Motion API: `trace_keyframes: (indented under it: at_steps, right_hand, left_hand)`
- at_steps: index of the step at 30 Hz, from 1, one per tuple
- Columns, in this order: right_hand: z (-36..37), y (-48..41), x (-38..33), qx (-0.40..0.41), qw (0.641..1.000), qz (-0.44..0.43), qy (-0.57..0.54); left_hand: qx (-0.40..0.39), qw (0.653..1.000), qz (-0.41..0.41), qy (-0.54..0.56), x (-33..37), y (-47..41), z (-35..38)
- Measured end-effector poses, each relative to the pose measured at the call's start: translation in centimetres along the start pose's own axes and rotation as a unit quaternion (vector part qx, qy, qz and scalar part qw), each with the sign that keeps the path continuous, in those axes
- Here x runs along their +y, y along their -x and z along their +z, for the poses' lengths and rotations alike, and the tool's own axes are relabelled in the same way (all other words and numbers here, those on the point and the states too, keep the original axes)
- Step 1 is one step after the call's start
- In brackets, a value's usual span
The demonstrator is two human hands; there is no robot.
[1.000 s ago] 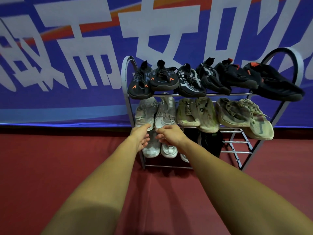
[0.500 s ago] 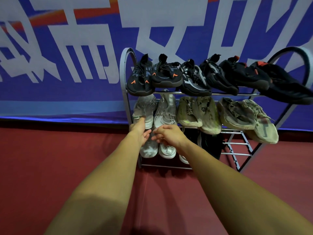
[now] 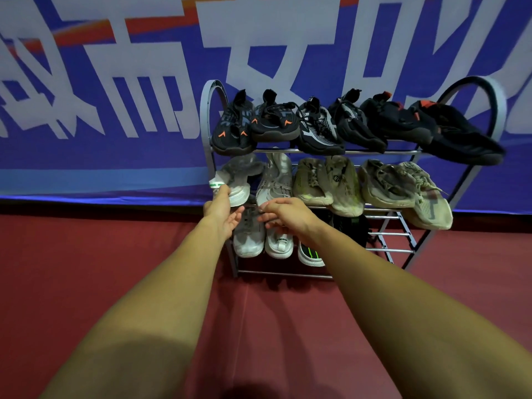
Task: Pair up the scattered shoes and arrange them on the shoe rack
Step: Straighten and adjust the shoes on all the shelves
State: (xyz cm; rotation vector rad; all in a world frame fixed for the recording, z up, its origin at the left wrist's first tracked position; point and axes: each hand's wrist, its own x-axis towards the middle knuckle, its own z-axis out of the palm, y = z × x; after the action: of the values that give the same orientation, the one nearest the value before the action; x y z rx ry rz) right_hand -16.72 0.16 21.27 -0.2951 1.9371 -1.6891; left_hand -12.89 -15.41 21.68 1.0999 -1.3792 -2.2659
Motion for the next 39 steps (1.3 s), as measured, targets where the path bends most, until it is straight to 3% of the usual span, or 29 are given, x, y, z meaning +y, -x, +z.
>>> trace_keyframes:
  at_steps: [5,14,22,31,33,36,39]
  right_hand:
    - [-0.8,1.3,-0.5,0.02,1.0,-0.001,-0.017]
    - [-3.7,2.5,-0.9,0.146,0.985,-0.012,-0.088]
    - [-6.5,4.2,-1.1,0.252,0.955,0.006,-0.158]
    - [-8.3,4.9,-0.3,0.197,0.951,0.04,-0.236]
    - [-8.2,5.1,-0.4,0.195,0.945,0.051,-0.257]
    - [-7.5,4.8,-0.6,0.179,0.942,0.057,-0.279]
    - [-6.4,4.5,-0.4,0.147,0.942,0.058,-0.296]
  left_hand:
    - [-0.039,0.999,-0.009,-0.007,-0.5,1.9,-0.6]
    - [-0.087,0.985,-0.053,-0.139,-0.1,4.3,-2.0]
    - [-0.102,0.98,-0.075,-0.153,0.8,5.2,-2.6]
    - [-0.04,0.999,-0.028,-0.023,-0.9,5.6,0.4]
    - [-0.016,0.999,0.001,-0.047,-1.7,5.6,1.2]
    - [-0.043,0.993,-0.012,-0.108,-3.0,5.9,2.2]
    - [-0.086,0.992,-0.05,-0.082,-3.5,6.3,3.0]
